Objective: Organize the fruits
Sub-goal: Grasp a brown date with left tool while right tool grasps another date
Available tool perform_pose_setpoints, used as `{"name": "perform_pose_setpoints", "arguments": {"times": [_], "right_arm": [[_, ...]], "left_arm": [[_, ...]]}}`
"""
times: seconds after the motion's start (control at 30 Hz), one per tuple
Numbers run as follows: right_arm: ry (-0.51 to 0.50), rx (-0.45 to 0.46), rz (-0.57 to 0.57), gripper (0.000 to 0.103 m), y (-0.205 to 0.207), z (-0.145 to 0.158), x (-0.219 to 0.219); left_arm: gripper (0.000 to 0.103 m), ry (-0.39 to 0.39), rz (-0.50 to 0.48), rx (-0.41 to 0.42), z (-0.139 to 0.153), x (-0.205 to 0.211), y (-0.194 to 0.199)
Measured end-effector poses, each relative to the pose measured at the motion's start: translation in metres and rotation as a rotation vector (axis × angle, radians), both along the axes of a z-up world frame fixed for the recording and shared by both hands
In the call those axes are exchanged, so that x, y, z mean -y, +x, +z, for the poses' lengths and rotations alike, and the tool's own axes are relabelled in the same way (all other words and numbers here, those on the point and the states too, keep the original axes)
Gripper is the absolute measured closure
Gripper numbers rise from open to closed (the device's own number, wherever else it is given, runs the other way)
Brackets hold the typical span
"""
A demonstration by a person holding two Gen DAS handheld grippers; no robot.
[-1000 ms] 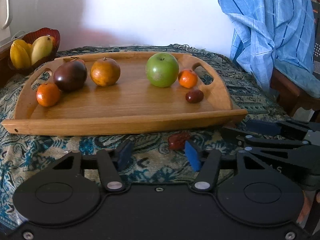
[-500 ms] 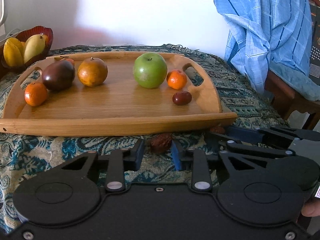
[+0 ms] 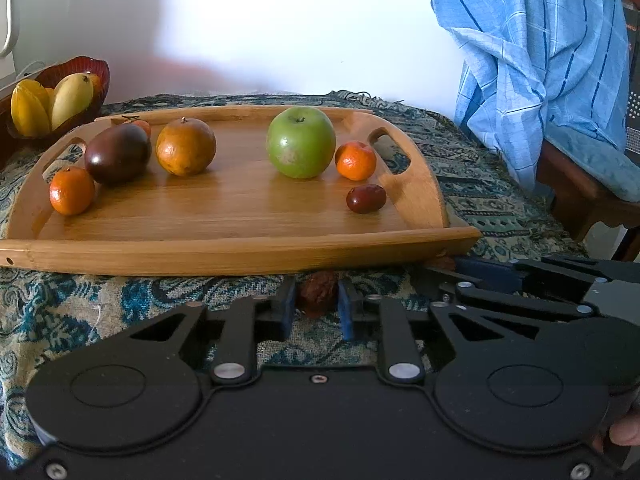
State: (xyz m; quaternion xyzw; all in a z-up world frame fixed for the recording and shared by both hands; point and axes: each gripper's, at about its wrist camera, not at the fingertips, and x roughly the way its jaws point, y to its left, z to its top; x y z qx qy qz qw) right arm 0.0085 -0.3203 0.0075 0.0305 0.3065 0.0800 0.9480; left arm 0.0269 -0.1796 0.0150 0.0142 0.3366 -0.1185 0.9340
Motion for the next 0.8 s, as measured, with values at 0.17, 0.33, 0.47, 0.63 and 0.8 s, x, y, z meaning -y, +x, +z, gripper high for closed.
{"name": "perform_pose_setpoints", "arguments": {"times": [0.17, 0.33, 0.47, 0.63, 0.8], "right_arm": [[-0.009, -0.007, -0.006, 0.072, 0.002, 0.002, -0.007], [0.000, -0.001, 0.003, 0.075, 0.002, 0.007, -0.014], [-0.007, 0.015, 0.015, 0.075, 0.001, 0.011, -0.023], [-0.003, 0.031, 0.033, 0.075, 0.002, 0.017, -0.034], [-0.011, 0.056, 0.048, 0.075, 0.000, 0.022, -0.046]], "left_arm": [[0.083, 0.019, 0.015, 0.015, 0.004, -0.003, -0.002], [0.083, 0.053, 0.023, 0.049, 0.013, -0.009, -0.005], [0.083, 0.044, 0.035, 0.059, 0.022, -0.019, -0.007], [0.083, 0.029, 0.054, 0.056, 0.029, -0.034, -0.006], [0.083, 0.026, 0.075, 0.067, 0.036, -0.050, -0.006]]}}
